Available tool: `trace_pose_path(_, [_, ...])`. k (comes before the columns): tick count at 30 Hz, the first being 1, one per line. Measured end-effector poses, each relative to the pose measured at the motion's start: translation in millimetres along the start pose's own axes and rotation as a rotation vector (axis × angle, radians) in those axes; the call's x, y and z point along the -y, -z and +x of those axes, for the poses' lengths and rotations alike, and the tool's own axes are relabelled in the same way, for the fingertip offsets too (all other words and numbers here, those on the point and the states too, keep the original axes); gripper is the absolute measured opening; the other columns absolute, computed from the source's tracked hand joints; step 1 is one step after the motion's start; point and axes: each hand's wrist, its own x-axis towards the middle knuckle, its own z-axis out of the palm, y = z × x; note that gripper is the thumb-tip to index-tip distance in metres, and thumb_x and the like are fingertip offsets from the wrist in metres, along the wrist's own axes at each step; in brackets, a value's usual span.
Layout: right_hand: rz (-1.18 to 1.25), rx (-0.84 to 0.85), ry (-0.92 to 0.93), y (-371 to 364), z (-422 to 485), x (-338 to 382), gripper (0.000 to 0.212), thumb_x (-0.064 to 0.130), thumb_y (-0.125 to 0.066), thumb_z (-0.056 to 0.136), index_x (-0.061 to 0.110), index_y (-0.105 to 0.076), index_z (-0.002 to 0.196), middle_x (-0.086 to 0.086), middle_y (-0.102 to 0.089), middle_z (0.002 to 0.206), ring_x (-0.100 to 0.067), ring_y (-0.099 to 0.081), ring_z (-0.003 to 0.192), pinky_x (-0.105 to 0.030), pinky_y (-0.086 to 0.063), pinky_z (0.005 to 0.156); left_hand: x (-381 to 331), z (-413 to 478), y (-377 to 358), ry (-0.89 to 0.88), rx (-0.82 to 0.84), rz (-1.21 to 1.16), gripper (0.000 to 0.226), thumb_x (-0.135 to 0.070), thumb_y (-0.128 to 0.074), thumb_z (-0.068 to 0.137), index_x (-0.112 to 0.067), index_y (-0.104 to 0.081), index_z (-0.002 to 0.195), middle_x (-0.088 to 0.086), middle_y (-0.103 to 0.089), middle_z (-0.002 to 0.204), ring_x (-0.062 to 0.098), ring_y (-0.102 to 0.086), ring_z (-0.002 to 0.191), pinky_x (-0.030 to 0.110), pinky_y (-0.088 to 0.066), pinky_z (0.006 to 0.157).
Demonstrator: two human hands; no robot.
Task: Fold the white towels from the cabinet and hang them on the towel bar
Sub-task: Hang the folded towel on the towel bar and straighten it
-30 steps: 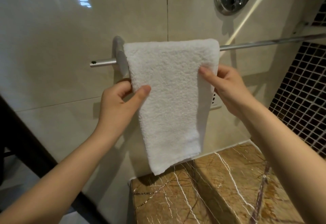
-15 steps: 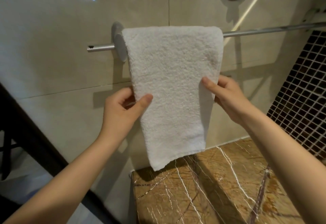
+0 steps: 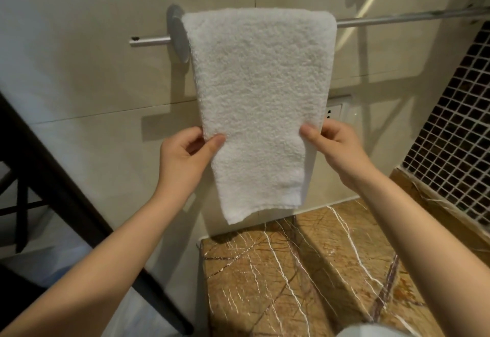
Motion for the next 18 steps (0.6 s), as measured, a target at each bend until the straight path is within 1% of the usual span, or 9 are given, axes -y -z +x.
trace_pose_path(2, [0.011,-0.007,-0.011,-1.3,-5.6,-5.1,0.024,0.034,-0.063,0.082,0.011,-0.065,0.076,0.011,-0.063,0.068,-0.005,-0.054,0.064,-0.017,-0.044,0.059,1.2,-6.6,0.0,0.003,0.029,-0.025,0.003,-0.027,-0.074,0.078,-0.025,-0.071,0.077,-0.012,-0.072,0.079,0.005,-0.065,0.075,0.017,-0.052,0.067])
trace_pose_path(4, [0.028,0.003,-0.025,-1.9,-12.7,-8.5,0.015,0.034,-0.064,0.079,0.02,-0.07,0.082,0.011,-0.072,0.08,-0.006,-0.064,0.073,-0.02,-0.052,0.067,5.0,-15.0,1.2,0.06,0.062,-0.041,0.018,-0.039,-0.074,0.069,-0.023,-0.072,0.078,-0.007,-0.074,0.083,0.011,-0.069,0.078,0.022,-0.055,0.069])
trace_pose_path(6, [0.01,0.04,-0.046,-1.7,-19.1,-13.2,0.012,0.032,-0.065,0.078,0.026,-0.07,0.086,0.013,-0.074,0.085,-0.004,-0.068,0.078,-0.019,-0.054,0.07,13.5,-21.9,0.7,0.125,0.103,0.009,0.041,-0.042,-0.074,0.062,-0.007,-0.072,0.082,0.01,-0.073,0.089,0.029,-0.069,0.084,0.04,-0.057,0.074])
trace_pose_path(8, [-0.021,0.078,-0.067,-0.2,-24.3,-18.5,0.009,0.026,-0.066,0.081,0.024,-0.07,0.088,0.015,-0.074,0.085,-0.003,-0.068,0.078,-0.016,-0.054,0.069,22.6,-27.6,-0.4,0.165,0.148,0.047,0.049,-0.034,-0.076,0.065,0.01,-0.067,0.085,0.027,-0.068,0.093,0.044,-0.064,0.088,0.055,-0.052,0.08])
trace_pose_path(9, [-0.037,0.087,-0.075,0.9,-26.4,-21.6,0.007,0.022,-0.065,0.084,0.023,-0.071,0.088,0.015,-0.074,0.084,-0.002,-0.068,0.077,-0.014,-0.053,0.069,26.3,-29.7,-1.4,0.182,0.152,0.053,0.047,-0.028,-0.077,0.067,0.014,-0.065,0.084,0.031,-0.066,0.093,0.046,-0.063,0.085,0.055,-0.052,0.078])
trace_pose_path(11, [-0.068,0.086,-0.084,2.8,-29.3,-27.4,0.009,0.018,-0.065,0.086,0.024,-0.071,0.087,0.014,-0.074,0.082,-0.002,-0.068,0.077,-0.014,-0.053,0.07,31.3,-33.6,-2.2,0.194,0.136,0.072,0.042,-0.023,-0.077,0.069,0.015,-0.064,0.078,0.033,-0.065,0.087,0.033,-0.061,0.069,0.043,-0.05,0.068])
trace_pose_path(14, [-0.083,0.049,-0.081,4.1,-31.2,-32.9,0.011,0.016,-0.065,0.086,0.025,-0.071,0.084,0.009,-0.074,0.085,-0.002,-0.067,0.078,-0.015,-0.053,0.072,33.6,-35.1,-4.1,0.206,0.096,0.079,0.031,-0.018,-0.077,0.072,0.011,-0.065,0.072,0.03,-0.066,0.079,0.02,-0.055,0.065,0.033,-0.043,0.06])
trace_pose_path(17, [-0.031,-0.003,-0.125,1.0,-34.3,-36.1,0.006,0.025,-0.066,0.082,0.024,-0.072,0.08,0.005,-0.075,0.083,-0.005,-0.066,0.075,-0.018,-0.053,0.07,35.5,-37.4,-4.9,0.195,0.109,0.1,0.035,-0.018,-0.076,0.074,0.015,-0.062,0.073,0.034,-0.061,0.076,0.019,-0.05,0.062,0.03,-0.04,0.058])
trace_pose_path(18, [-0.013,-0.014,-0.141,-0.4,-35.6,-36.6,0.012,0.032,-0.066,0.078,0.022,-0.072,0.079,0.001,-0.075,0.084,-0.009,-0.065,0.074,-0.021,-0.052,0.07,37.0,-38.5,-4.1,0.184,0.105,0.092,0.036,-0.017,-0.075,0.075,0.015,-0.061,0.074,0.036,-0.06,0.077,0.019,-0.049,0.062,0.03,-0.04,0.059])
